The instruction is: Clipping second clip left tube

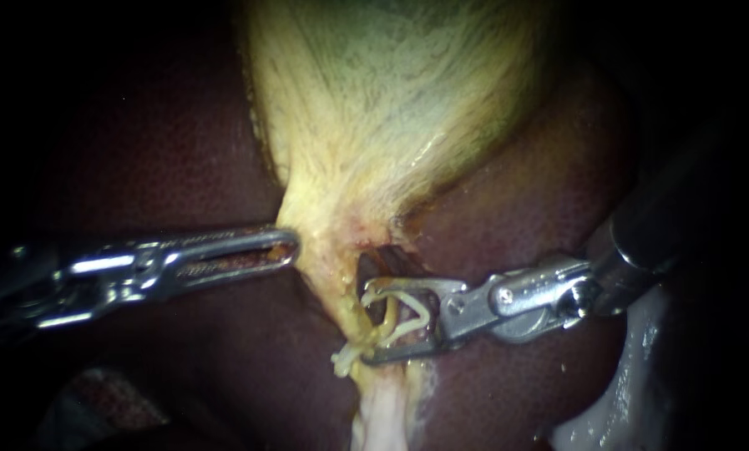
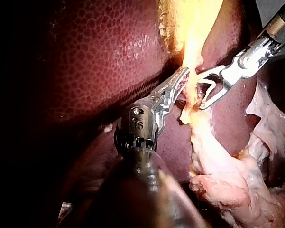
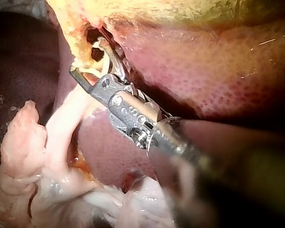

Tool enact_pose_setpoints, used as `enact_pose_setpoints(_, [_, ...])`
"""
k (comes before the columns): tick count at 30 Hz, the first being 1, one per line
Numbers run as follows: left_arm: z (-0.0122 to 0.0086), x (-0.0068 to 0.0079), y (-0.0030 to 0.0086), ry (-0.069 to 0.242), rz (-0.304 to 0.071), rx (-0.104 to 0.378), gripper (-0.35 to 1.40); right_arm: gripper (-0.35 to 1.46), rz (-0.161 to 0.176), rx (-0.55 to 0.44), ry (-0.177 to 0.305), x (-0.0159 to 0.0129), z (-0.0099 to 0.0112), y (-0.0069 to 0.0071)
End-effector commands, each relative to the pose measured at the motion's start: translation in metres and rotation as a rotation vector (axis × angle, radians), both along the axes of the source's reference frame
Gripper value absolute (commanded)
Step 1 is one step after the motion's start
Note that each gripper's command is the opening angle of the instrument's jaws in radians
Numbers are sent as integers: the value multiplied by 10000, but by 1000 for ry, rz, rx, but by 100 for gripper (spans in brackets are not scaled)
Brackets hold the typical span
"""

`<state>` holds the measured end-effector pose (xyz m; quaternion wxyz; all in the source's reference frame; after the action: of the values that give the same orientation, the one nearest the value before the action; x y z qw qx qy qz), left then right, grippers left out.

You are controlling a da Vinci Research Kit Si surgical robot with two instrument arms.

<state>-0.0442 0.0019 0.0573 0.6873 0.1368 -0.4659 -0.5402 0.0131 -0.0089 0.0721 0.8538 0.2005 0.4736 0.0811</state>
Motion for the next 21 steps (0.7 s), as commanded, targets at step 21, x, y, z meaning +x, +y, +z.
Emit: enact_pose_setpoints(21, [7, -12, 6, 3, -4, 0, -35, 48, -150, 47, 73, 48, 1, -31])
